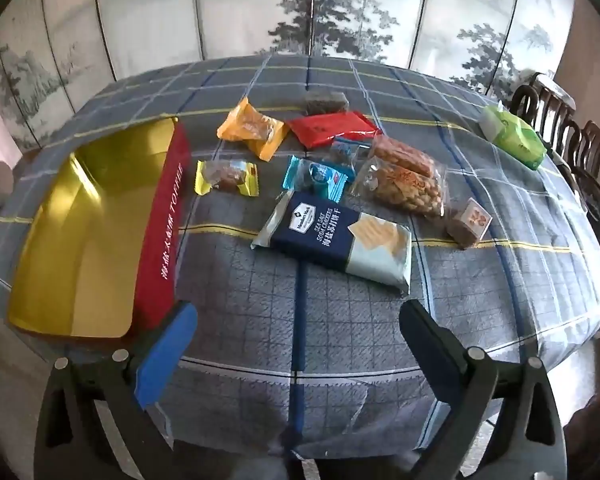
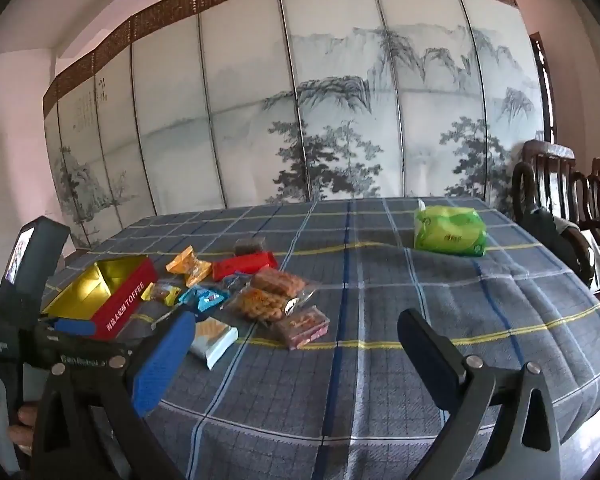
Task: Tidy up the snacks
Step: 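Move the left gripper toward the blue soda cracker pack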
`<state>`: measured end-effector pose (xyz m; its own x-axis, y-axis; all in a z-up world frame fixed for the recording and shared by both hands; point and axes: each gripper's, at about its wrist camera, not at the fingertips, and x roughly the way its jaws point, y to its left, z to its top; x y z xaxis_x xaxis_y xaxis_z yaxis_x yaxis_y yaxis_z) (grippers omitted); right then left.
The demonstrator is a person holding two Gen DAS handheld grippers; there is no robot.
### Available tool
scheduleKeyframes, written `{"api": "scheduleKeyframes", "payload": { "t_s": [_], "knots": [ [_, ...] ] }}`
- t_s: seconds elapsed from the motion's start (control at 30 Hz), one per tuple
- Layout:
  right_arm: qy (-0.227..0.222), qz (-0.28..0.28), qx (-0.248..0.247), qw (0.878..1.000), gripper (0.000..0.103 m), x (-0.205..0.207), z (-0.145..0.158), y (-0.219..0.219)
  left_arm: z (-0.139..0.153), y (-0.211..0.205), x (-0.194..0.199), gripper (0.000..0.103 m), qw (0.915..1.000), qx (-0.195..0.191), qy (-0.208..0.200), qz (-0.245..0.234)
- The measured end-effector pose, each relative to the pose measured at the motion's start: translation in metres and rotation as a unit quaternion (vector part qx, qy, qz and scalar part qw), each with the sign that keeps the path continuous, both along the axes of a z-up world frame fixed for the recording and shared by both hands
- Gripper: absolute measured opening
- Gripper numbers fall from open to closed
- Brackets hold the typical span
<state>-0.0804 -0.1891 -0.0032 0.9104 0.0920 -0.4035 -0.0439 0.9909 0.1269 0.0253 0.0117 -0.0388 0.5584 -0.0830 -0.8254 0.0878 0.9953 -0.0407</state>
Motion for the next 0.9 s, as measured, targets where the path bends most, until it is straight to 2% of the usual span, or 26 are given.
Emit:
{"api": "scheduleKeyframes", "payload": {
  "t_s": [0.07,0.3,0.43,0.6,0.73,0.8,0.83,0.9],
  "knots": [
    [0.008,0.005,0.005,1.0,0.103,0.003,-0.004,-0.003,-0.001,-0.001,0.004,0.098,0.9999,-0.008,0.005,-0.007],
    [0.018,0.008,0.008,1.0,0.103,0.01,-0.013,-0.005,-0.002,-0.026,0.017,0.096,0.9968,-0.021,0.015,-0.076],
    [0.022,0.006,0.014,1.0,0.103,0.013,-0.016,-0.012,-0.006,-0.028,0.032,0.096,0.9954,-0.047,0.04,-0.074],
    [0.032,0.009,0.019,0.999,0.103,0.018,-0.023,-0.017,-0.016,-0.021,0.059,0.096,0.9857,-0.131,0.105,-0.009],
    [0.043,0.018,0.016,0.999,0.103,0.025,-0.029,-0.016,-0.02,-0.022,0.081,0.095,0.9765,-0.152,0.142,0.057],
    [0.045,0.021,0.014,0.999,0.103,0.026,-0.031,-0.016,-0.024,-0.022,0.092,0.087,0.9686,-0.165,0.164,0.088],
    [0.047,0.021,0.013,0.999,0.103,0.027,-0.031,-0.016,-0.026,-0.023,0.098,0.081,0.9649,-0.166,0.176,0.102],
    [0.048,0.02,0.014,0.999,0.103,0.029,-0.032,-0.019,-0.032,-0.028,0.108,0.081,0.9608,-0.146,0.199,0.126]
  ]
}}
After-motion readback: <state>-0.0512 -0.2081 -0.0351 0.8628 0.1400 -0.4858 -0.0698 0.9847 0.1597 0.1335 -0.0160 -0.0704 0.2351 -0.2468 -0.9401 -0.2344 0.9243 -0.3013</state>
